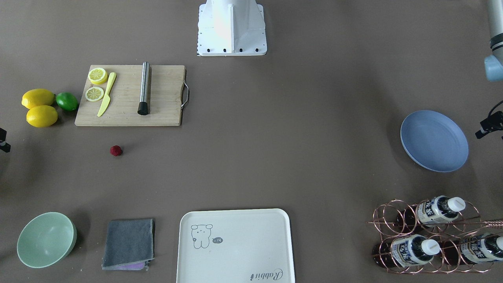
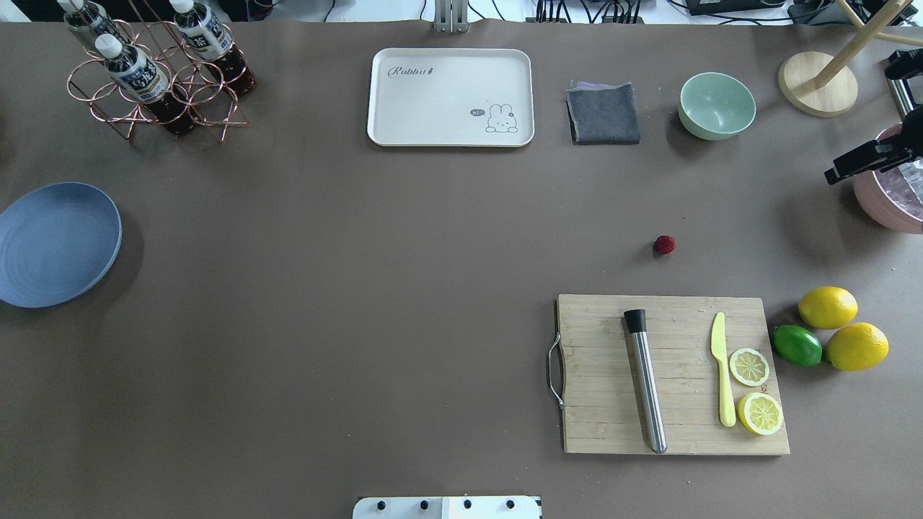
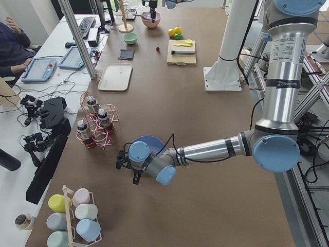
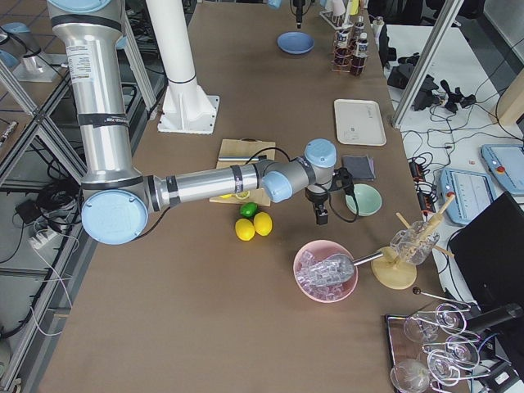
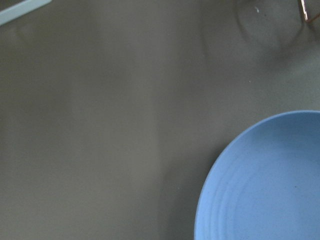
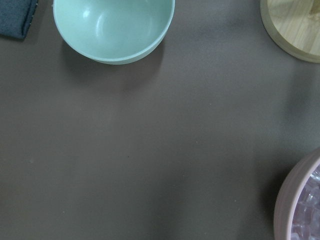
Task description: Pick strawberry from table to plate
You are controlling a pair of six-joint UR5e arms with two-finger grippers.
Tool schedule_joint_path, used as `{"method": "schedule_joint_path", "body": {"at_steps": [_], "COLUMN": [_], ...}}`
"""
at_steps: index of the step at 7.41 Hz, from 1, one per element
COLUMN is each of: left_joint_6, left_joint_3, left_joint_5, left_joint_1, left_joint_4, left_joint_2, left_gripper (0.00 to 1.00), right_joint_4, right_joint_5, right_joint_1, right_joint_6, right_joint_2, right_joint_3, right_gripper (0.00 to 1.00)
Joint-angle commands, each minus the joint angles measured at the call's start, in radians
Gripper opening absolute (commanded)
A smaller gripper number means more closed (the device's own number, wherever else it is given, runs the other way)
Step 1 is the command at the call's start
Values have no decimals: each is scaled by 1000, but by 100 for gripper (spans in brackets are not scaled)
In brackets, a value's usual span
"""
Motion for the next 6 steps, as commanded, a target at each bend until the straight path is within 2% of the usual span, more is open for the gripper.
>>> {"method": "schedule_joint_path", "body": {"at_steps": [1,2,3,4,6], "left_joint_6": [-17,-17,-17,-17,-17], "left_joint_3": [10,18,24,33,39], "left_joint_5": [4,4,4,4,4], "left_joint_1": [27,36,47,56,61], "left_joint_4": [-16,-17,-40,-48,-57], "left_joint_2": [-4,-4,-4,-5,-8], "left_gripper": [87,74,67,67,57], "right_joint_4": [0,0,0,0,0], "right_joint_5": [-5,-7,-19,-22,-25], "right_joint_1": [-5,-3,-3,-3,-3], "right_joint_6": [-5,-5,-5,-7,-7], "right_joint_2": [-1,-1,-1,-1,-4], "right_joint_3": [-1,-1,-3,-4,-4], "right_gripper": [100,100,100,100,100]}}
